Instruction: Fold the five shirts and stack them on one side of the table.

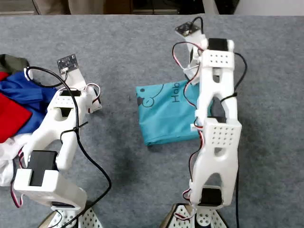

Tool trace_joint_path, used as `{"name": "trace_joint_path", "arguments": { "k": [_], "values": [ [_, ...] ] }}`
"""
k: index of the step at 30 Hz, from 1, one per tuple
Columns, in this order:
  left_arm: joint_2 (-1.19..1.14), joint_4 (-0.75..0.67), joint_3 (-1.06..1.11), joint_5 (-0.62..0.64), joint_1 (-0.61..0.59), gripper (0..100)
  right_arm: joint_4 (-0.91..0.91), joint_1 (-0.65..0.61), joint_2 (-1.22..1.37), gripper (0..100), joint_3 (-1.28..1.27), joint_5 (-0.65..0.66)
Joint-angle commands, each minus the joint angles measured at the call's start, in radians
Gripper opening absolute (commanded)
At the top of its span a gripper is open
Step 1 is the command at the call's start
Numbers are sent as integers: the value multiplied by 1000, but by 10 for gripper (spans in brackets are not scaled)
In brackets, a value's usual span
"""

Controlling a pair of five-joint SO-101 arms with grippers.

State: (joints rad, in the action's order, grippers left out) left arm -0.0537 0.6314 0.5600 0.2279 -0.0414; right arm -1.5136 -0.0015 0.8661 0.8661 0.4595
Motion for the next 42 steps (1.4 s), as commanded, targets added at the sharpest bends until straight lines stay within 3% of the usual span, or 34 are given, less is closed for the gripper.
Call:
{"name": "trace_joint_path", "arguments": {
  "k": [1, 6, 20, 24, 29, 34, 39, 42],
  "values": [
    [5, 2, -46, 0, -5, 20, 123, 45, 64, 5, -2, 2],
    [5, 2, -46, 0, -3, 20, 196, 88, 122, 5, 18, 3],
    [13, 9, -40, 0, 6, 19, -275, 50, 18, 5, 545, 6],
    [58, 152, -140, 9, 60, 19, -275, 56, -61, 5, 559, 2],
    [117, 302, -322, 80, 250, 19, -275, 101, -325, 5, 202, 2],
    [50, 288, -431, 86, 404, 19, -233, 125, -641, 5, -311, 37],
    [-137, 160, -502, 95, 445, 19, 20, 125, -911, 5, -823, 58],
    [-252, 157, -598, 189, 443, 19, 227, 120, -1044, 5, -1112, 51]
  ]
}}
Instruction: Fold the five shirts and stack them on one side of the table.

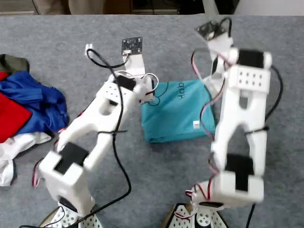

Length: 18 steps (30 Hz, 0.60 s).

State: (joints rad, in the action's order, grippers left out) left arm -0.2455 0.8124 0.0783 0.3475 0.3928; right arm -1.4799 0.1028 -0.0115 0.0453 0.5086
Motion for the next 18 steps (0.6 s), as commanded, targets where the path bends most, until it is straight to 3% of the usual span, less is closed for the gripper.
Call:
{"name": "trace_joint_path", "arguments": {
  "k": [1, 9, 18],
  "values": [
    [-96, -25, -144, 92, 6, 19, 261, 15, -203, 5, -378, 2],
    [-262, -25, -244, 109, 3, 19, 773, 61, -236, 5, -862, 11],
    [-277, -25, -250, 107, 2, 19, 796, 156, -41, 5, -788, 98]
  ]
}}
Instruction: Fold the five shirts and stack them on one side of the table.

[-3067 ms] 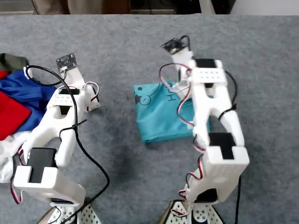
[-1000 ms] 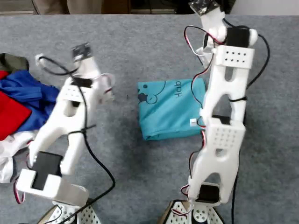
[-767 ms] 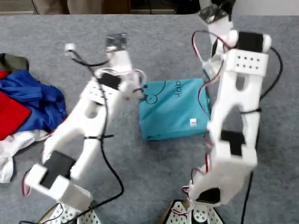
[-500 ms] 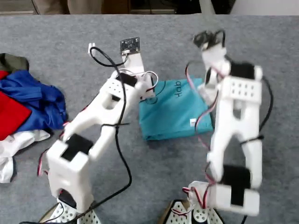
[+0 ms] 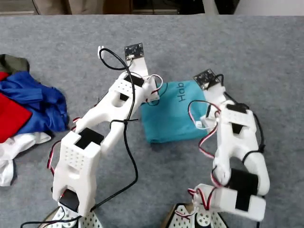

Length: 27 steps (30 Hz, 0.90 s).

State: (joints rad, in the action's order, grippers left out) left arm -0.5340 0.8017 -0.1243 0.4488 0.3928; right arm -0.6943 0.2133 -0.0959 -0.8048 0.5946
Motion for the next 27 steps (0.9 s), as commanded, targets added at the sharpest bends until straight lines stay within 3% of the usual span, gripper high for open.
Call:
{"name": "trace_joint_path", "arguments": {
  "k": [1, 6, 12, 22, 27],
  "values": [
    [12, -14, -48, 6, 2, 19, -5, 50, 64, 5, 84, 12],
    [12, -14, -48, 6, 0, 19, -77, 85, 104, 5, 145, 64],
    [19, 2, -48, 6, 2, 19, -196, 28, -39, 4, 142, 63],
    [140, 423, -353, -29, 9, 21, -404, 31, -447, 5, 151, 46],
    [203, 597, -445, -133, 11, 36, -499, 45, -481, 7, 163, -155]
  ]
}}
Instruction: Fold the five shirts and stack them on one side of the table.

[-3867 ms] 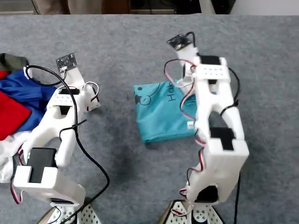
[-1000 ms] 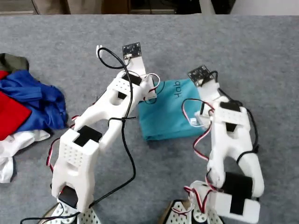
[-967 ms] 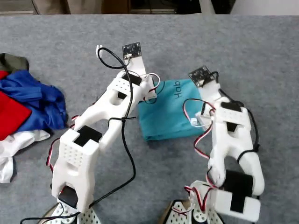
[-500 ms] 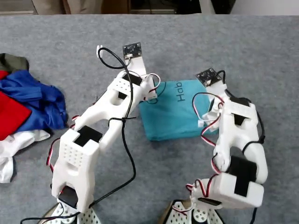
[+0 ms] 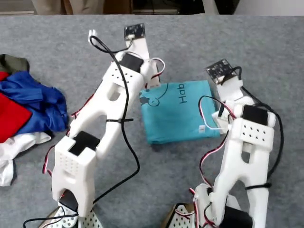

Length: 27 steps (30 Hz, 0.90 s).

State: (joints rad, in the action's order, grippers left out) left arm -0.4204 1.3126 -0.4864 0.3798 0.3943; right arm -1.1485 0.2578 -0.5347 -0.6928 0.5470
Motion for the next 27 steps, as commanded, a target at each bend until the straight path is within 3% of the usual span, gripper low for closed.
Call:
{"name": "trace_joint_path", "arguments": {
  "k": [1, 6, 12, 17, 21, 27],
  "values": [
    [99, 126, -86, -92, 9, 58, -51, 1, -42, 17, 50, -157],
    [122, 308, -41, -212, -25, 175, -49, 1, -42, 111, 15, -390],
    [124, 425, -17, -273, -176, 181, 20, -81, -16, 157, -22, -539],
    [122, 437, -12, -325, -344, 188, 118, -176, 114, 186, -64, -577],
    [166, 445, 38, -387, -434, 186, 183, -162, 242, 188, -50, -594],
    [384, 437, 253, -476, -491, 186, 190, -159, 444, 188, 36, -594]
  ]
}}
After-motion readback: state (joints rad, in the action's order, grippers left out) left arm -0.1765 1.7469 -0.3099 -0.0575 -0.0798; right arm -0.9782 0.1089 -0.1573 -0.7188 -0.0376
